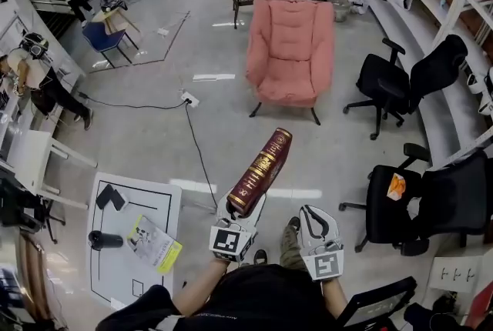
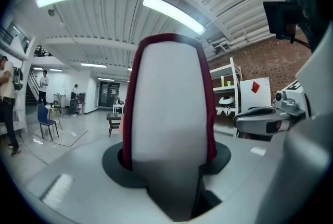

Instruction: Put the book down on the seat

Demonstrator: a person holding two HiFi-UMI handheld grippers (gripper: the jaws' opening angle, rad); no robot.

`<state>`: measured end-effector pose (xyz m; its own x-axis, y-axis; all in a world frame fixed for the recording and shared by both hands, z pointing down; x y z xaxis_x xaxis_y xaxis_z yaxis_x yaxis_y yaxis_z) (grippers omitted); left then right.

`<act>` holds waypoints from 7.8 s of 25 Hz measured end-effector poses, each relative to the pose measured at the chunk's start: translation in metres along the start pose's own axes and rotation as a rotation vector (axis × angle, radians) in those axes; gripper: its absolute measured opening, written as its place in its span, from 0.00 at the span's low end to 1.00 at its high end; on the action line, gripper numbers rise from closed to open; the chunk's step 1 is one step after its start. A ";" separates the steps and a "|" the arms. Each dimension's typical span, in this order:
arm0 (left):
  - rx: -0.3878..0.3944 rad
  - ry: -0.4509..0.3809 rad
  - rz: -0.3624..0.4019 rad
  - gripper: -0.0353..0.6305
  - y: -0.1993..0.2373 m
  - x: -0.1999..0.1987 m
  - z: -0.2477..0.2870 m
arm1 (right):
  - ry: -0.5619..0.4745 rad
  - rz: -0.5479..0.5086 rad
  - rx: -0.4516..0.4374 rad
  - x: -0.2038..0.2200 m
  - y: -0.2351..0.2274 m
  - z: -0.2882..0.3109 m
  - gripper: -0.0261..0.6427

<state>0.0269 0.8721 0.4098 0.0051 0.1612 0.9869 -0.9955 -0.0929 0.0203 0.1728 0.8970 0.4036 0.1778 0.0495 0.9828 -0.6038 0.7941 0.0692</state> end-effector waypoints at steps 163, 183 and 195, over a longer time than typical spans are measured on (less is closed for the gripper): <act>0.774 0.369 -0.956 0.39 0.246 -0.044 0.905 | -0.089 1.035 -0.690 0.004 -0.657 0.725 0.38; 0.650 0.416 -1.159 0.38 0.227 0.115 0.949 | -0.162 1.294 -0.300 0.177 -0.691 0.771 0.46; 0.622 0.607 -0.992 0.39 0.218 0.247 1.004 | 0.046 1.129 -0.276 0.319 -0.705 0.803 0.44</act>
<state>-0.0934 -0.0946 0.8191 0.4974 0.8192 0.2853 -0.3835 -0.0873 0.9194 0.0312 -0.1332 0.8053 -0.3223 0.8306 0.4540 -0.2481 0.3887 -0.8873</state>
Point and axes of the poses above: the fingertips, and each gripper's own axes: z forward along the fingers, y to its left, x out of its underside, the point moved 1 cm from there along -z, backward along the fingers, and after that the axes turned 10 degrees about -x, right-handed, at the moved point
